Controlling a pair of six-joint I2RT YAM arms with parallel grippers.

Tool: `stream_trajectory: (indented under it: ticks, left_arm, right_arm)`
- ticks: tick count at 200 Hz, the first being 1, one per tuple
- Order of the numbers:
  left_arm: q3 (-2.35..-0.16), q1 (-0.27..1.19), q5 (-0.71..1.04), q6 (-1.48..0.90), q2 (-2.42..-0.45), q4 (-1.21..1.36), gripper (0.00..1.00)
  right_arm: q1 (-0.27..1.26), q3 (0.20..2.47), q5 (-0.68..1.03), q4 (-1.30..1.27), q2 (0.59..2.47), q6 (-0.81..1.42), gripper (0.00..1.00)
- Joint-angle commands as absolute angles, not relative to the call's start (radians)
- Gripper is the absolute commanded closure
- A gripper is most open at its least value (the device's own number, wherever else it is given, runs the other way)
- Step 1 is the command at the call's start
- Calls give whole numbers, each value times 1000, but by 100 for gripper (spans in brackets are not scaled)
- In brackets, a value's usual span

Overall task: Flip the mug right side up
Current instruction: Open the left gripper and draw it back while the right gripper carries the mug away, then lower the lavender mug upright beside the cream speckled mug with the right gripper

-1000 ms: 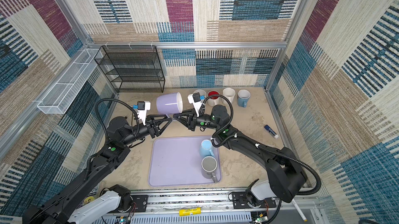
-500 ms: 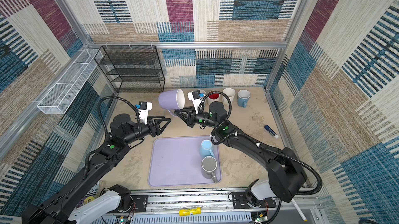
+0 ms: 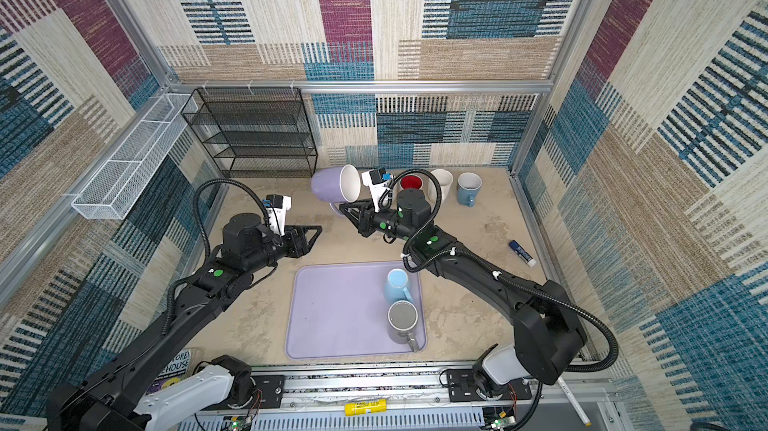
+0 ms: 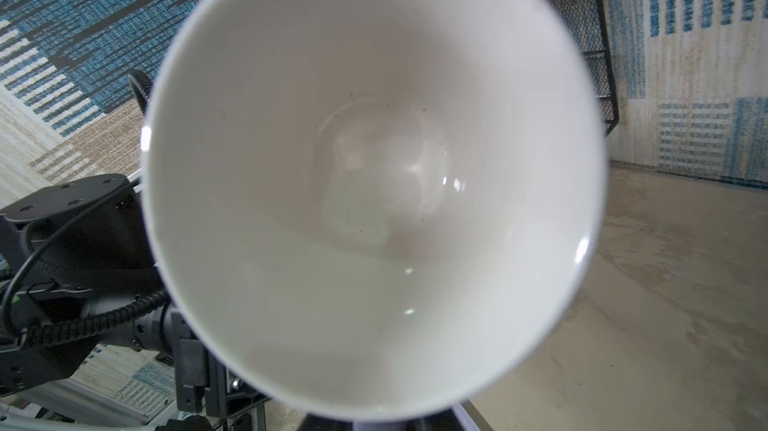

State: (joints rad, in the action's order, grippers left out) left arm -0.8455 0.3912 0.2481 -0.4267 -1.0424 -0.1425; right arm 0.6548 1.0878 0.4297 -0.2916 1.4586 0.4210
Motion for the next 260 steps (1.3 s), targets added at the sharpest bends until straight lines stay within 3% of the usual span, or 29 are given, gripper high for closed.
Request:
stream_trajectory:
  ticks: [1, 148, 260]
  left_arm:
    - [-859, 391, 206, -410, -1049, -175, 42]
    - [-888, 395, 146, -376, -1012, -269, 42]
    - [-895, 394, 125, -349, -989, -311, 42]
  right_arm:
    - [657, 1124, 357, -289, 1470, 386, 100]
    - [656, 1396, 78, 33, 1695, 317, 100]
    - [641, 1642, 10, 223, 1934, 317, 100]
